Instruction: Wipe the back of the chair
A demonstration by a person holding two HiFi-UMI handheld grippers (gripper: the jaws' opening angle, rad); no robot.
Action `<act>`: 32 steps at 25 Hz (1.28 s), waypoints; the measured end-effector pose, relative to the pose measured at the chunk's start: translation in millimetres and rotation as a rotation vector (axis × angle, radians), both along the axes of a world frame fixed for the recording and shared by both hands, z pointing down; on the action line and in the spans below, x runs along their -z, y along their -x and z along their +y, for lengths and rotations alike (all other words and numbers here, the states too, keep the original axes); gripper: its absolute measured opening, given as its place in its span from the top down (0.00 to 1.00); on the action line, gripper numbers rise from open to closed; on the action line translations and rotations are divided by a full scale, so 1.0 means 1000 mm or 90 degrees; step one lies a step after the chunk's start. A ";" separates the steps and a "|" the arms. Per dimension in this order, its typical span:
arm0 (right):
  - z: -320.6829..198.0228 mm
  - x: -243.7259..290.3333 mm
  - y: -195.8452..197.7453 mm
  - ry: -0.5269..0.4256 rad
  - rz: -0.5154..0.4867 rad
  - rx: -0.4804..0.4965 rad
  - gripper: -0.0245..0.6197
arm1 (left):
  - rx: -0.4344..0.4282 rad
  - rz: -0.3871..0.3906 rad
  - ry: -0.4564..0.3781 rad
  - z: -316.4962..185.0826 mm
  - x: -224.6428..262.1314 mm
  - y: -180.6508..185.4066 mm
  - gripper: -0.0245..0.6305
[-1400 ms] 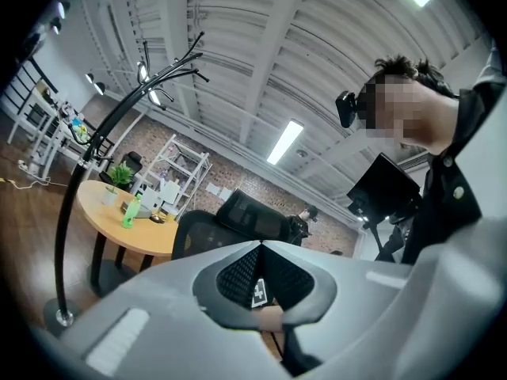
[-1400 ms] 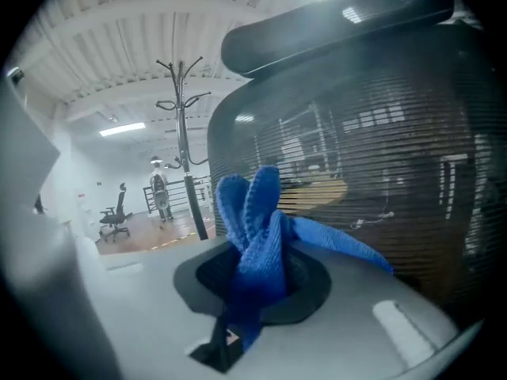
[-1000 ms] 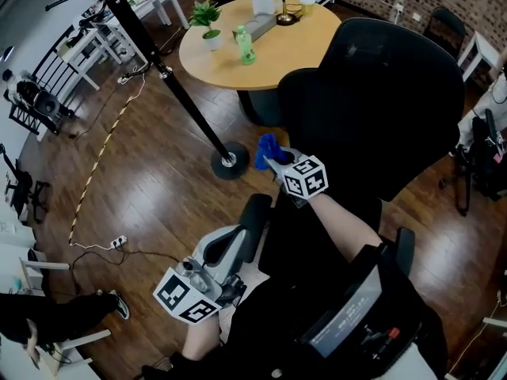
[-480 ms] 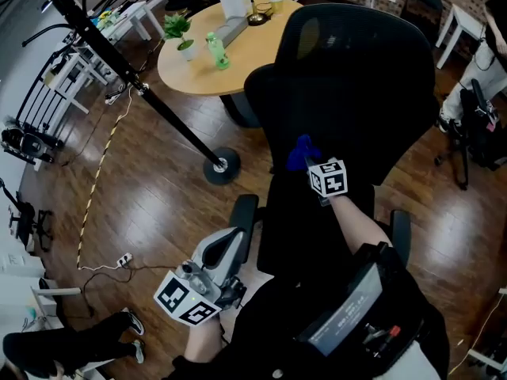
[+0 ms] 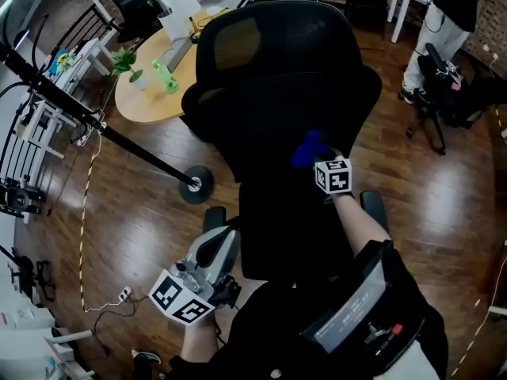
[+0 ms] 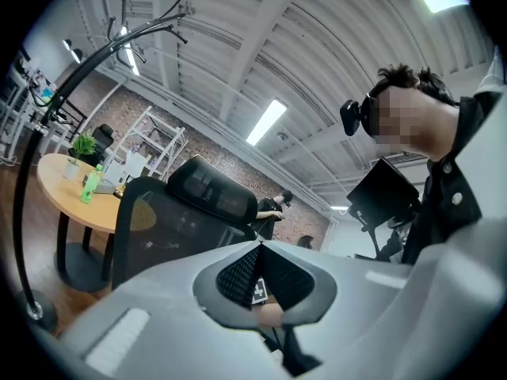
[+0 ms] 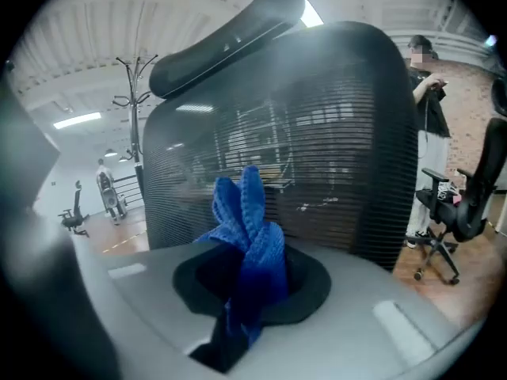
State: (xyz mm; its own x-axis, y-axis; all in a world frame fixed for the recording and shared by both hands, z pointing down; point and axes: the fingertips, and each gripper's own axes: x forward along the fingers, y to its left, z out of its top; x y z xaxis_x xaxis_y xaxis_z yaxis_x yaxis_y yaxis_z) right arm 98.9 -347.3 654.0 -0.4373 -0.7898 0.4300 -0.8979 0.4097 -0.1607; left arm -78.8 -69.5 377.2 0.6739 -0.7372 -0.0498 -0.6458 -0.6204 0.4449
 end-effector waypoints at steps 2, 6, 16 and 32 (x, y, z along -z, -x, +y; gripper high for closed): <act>-0.001 0.000 -0.033 0.002 0.006 -0.042 0.88 | -0.013 0.000 0.001 -0.004 -0.001 -0.008 0.96; 0.002 0.004 -0.102 0.006 0.010 -0.144 0.88 | -0.032 0.005 -0.008 -0.010 -0.002 -0.020 0.96; 0.055 0.029 -0.242 -0.031 0.037 -0.413 0.88 | -0.107 0.023 -0.015 -0.025 -0.005 -0.054 0.96; 0.023 -0.061 -0.045 0.083 0.006 -0.215 0.88 | 0.052 -0.005 0.020 0.000 -0.018 0.040 0.96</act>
State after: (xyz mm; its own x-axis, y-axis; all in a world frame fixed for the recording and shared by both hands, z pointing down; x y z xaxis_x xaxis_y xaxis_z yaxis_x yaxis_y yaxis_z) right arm 144.0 -324.1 715.3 -0.1562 -0.8272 0.5398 -0.9810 0.0661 -0.1825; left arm -118.8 -69.5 395.5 0.6111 -0.7913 -0.0213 -0.6976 -0.5511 0.4580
